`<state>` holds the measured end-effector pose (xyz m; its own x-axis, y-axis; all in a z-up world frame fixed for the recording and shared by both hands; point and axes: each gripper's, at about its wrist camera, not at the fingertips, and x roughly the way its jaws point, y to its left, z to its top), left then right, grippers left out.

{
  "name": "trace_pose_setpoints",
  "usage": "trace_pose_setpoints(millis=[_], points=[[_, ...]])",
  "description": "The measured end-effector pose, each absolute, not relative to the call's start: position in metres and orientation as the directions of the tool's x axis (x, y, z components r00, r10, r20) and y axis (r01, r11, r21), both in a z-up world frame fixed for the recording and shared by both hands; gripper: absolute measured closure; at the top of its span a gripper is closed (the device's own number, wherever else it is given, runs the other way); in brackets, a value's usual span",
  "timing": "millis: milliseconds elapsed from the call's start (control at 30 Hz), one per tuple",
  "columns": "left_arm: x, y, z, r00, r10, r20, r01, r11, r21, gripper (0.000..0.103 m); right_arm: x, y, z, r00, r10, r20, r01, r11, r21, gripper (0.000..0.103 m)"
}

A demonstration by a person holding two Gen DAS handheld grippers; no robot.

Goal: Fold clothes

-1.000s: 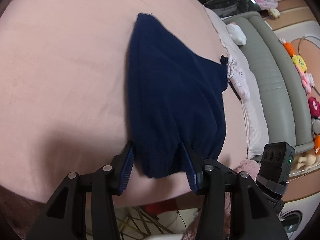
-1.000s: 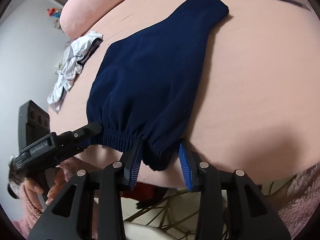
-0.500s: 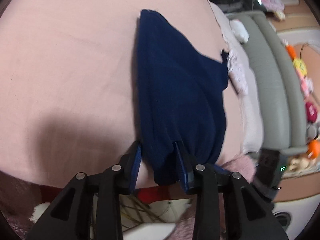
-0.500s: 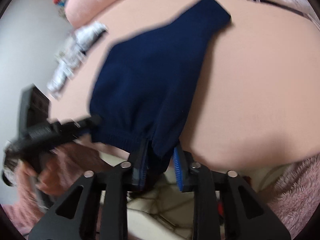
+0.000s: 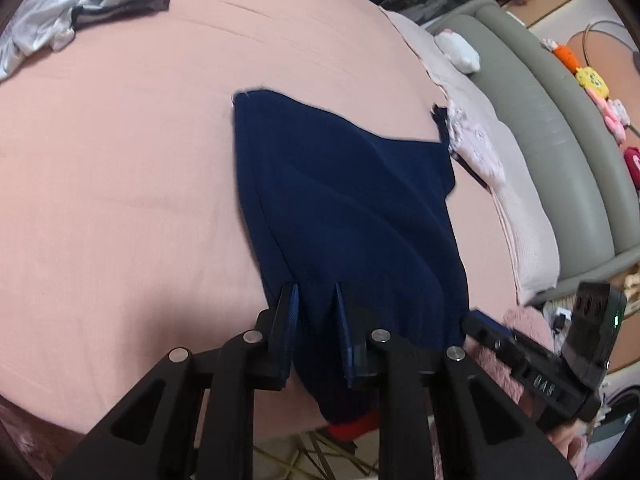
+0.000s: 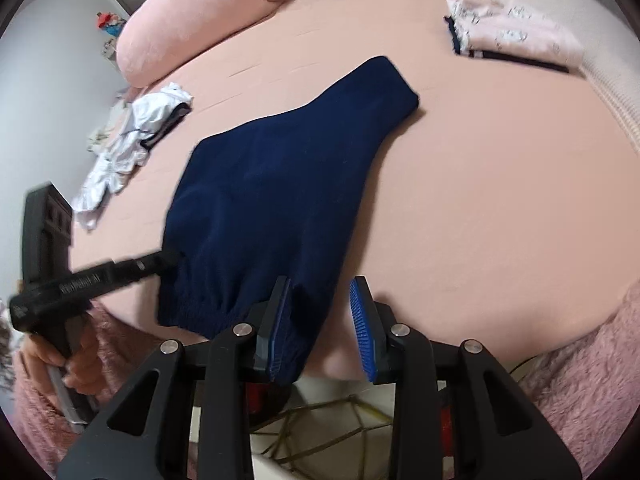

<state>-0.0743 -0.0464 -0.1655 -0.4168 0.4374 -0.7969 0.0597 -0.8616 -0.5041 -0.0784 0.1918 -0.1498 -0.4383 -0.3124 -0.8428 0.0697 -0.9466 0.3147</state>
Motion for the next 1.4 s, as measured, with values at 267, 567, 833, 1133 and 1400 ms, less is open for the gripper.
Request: trace_pose_setpoints(millis=[267,567,833,1133,1400], points=[[-0.101,-0.077,-0.149,-0.392,0.398,-0.829,0.132,-0.868,-0.479,0.063,-0.113,0.216,-0.127,-0.467,-0.288,-0.836,0.055,-0.953,0.298,0.073],[-0.180,-0.054,-0.167,-0.329,0.395,-0.858,0.010,-0.907,-0.422,0.063,-0.230,0.171,-0.149,-0.419,-0.186,-0.889,0.137,-0.981,0.140,0.073],[-0.214,-0.052,-0.167,-0.363,0.395,-0.844,-0.008,-0.907,-0.422,0.063,-0.257,0.201,-0.174,-0.427,-0.146,-0.893,0.060,-0.989,0.133,0.094],[-0.159,-0.008,-0.142,-0.260,0.521,-0.813,-0.134,-0.853,-0.504,0.062,-0.224,0.205,-0.143,-0.469,-0.267,-0.842,0.026,-0.957,0.290,0.092],[-0.135,0.018,-0.159,-0.177,0.368,-0.913,-0.139,-0.928,-0.346,0.060,-0.144,0.129,-0.165,-0.313,-0.290,-0.904,0.244,-0.945,0.219,0.087]])
